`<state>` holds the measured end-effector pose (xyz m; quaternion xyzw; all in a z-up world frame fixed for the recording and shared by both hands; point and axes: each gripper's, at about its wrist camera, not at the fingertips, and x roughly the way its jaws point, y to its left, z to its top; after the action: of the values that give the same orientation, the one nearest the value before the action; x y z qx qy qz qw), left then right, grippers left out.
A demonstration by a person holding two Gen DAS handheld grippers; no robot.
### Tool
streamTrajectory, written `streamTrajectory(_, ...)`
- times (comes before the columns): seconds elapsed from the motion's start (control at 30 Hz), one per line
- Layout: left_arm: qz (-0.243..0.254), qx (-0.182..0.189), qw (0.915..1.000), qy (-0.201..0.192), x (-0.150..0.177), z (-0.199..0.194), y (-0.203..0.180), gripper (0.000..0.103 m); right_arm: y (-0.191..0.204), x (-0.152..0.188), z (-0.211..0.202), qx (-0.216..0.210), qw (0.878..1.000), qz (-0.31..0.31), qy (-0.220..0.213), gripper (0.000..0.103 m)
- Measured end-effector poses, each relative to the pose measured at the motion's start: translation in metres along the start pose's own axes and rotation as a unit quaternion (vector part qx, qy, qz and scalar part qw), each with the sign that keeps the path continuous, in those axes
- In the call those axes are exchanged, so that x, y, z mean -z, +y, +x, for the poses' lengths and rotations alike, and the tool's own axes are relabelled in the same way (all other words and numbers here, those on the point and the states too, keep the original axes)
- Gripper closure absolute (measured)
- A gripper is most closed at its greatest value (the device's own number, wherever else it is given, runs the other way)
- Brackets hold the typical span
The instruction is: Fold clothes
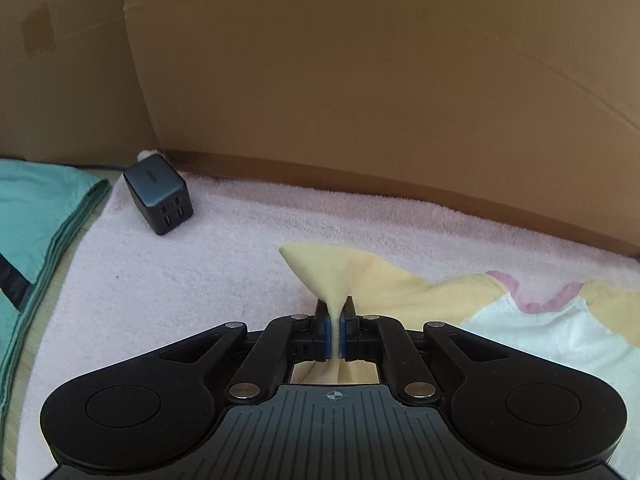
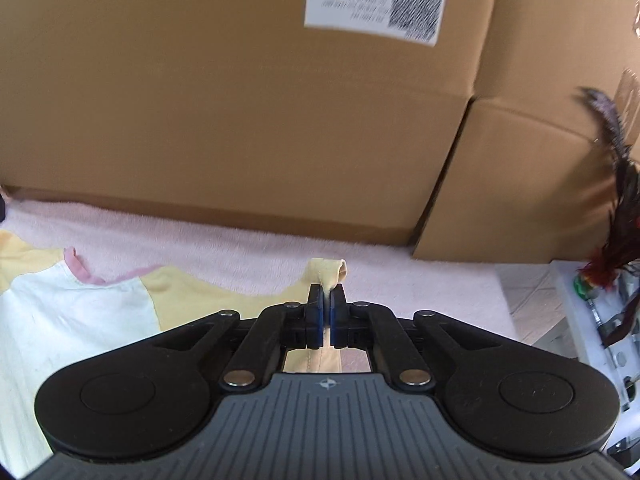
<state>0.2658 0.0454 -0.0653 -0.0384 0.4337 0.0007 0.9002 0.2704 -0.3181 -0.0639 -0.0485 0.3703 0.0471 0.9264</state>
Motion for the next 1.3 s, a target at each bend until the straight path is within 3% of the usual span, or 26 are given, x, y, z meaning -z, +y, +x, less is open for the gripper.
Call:
streamTrajectory(0.1,-0.001,-0.018,0.9997,-0.016,-0.012,0.001,-0.001,0.103,-0.006,-0.005,-0.008,0.01,1.0,0.005,-0.011,0.1)
streamTrajectory(0.27,0.02,-0.023,0.9995,0.006,-0.011,0.022,-0.009,0.103,-0.007,-0.001,0.007,0.02,1.0,0.016,0.0,0.1)
streamTrajectory(0.4,0.044,-0.037,0.9983,0.005,0.004,0.033,-0.013,0.103,0.003,0.021,0.039,0.012,0.999,0.003,0.041,0.1)
streamTrajectory(0.5,0.062,-0.048,0.997,0.004,0.016,0.042,-0.015,0.102,0.0,0.03,0.041,0.005,0.999,0.002,0.046,0.099)
streamTrajectory(0.57,0.077,-0.049,0.9957,0.013,0.018,0.043,-0.016,0.098,-0.01,0.028,0.048,-0.02,0.996,0.022,0.086,0.095)
streamTrajectory(0.6,0.086,-0.048,0.9949,0.02,0.018,0.042,-0.016,0.092,-0.013,0.028,0.051,-0.026,0.994,0.027,0.102,0.085)
streamTrajectory(0.63,0.094,-0.045,0.9943,0.022,0.017,0.041,-0.016,0.08,-0.016,0.027,0.054,-0.032,0.992,0.032,0.119,0.066)
streamTrajectory(0.67,0.102,-0.041,0.9938,0.017,0.014,0.039,-0.019,0.063,-0.02,0.025,0.048,-0.015,0.992,0.037,0.118,0.05)
streamTrajectory(0.7,0.109,-0.036,0.9933,0.013,0.01,0.036,-0.021,0.054,-0.025,0.022,0.04,0.002,0.994,0.045,0.104,0.036)
streamTrajectory(0.73,0.116,-0.031,0.9927,0.008,0.007,0.034,-0.023,0.044,-0.03,0.018,0.029,0.012,0.995,0.051,0.082,0.037)
streamTrajectory(0.83,0.138,-0.018,0.9902,-0.005,-0.003,0.026,-0.03,0.044,-0.036,0.001,0.003,-0.038,0.997,0.063,0.039,0.039)
streamTrajectory(0.9,0.153,-0.009,0.9882,-0.014,-0.009,0.021,-0.034,0.037,-0.03,-0.013,0.0,-0.118,0.989,0.086,0.037,0.039)
streamTrajectory(0.97,0.167,0.0,0.9857,-0.023,-0.016,0.016,-0.039,0.017,-0.012,-0.026,0.008,-0.16,0.983,0.085,0.041,0.04)
streamTrajectory(1.13,0.208,0.023,0.977,-0.04,-0.031,0.008,-0.051,0.017,0.048,-0.049,0.048,-0.188,0.979,-0.013,0.078,0.041)
streamTrajectory(1.3,0.295,0.034,0.9545,-0.023,-0.026,0.038,-0.074,0.021,0.09,-0.052,0.075,-0.187,0.971,-0.088,0.117,0.046)
